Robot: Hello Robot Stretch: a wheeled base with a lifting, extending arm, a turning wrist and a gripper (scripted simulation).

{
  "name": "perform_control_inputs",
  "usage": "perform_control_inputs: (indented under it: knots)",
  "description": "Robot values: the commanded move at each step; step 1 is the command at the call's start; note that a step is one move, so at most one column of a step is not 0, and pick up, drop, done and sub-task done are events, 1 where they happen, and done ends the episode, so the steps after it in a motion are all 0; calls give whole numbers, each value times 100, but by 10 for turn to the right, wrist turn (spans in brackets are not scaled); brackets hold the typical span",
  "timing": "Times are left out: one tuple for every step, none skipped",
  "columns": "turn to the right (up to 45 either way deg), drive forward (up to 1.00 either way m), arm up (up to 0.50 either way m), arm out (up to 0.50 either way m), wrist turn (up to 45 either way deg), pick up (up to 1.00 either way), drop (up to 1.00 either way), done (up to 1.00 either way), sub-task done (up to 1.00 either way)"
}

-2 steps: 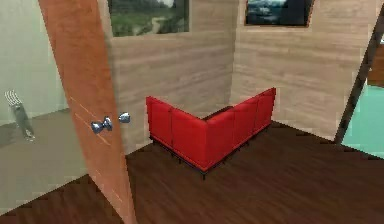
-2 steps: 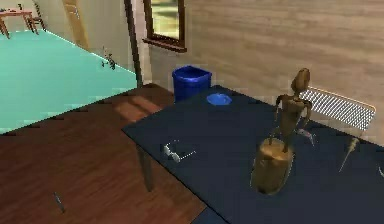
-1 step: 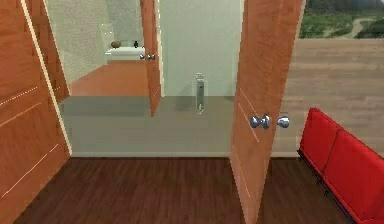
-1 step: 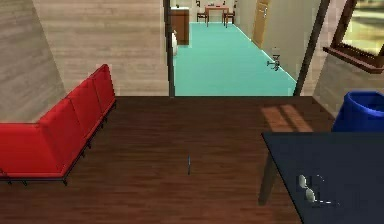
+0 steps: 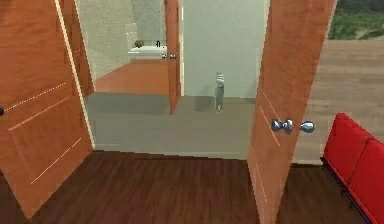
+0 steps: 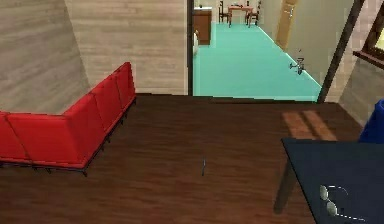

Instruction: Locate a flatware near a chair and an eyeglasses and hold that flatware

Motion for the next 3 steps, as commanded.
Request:
perform_control_inputs:
  knots:
    - [0,10,0,0,0,0,0,0,0]
    - [450,0,0,0,0,0,0,0,0]
    - [450,0,0,0,0,0,0,0,0]
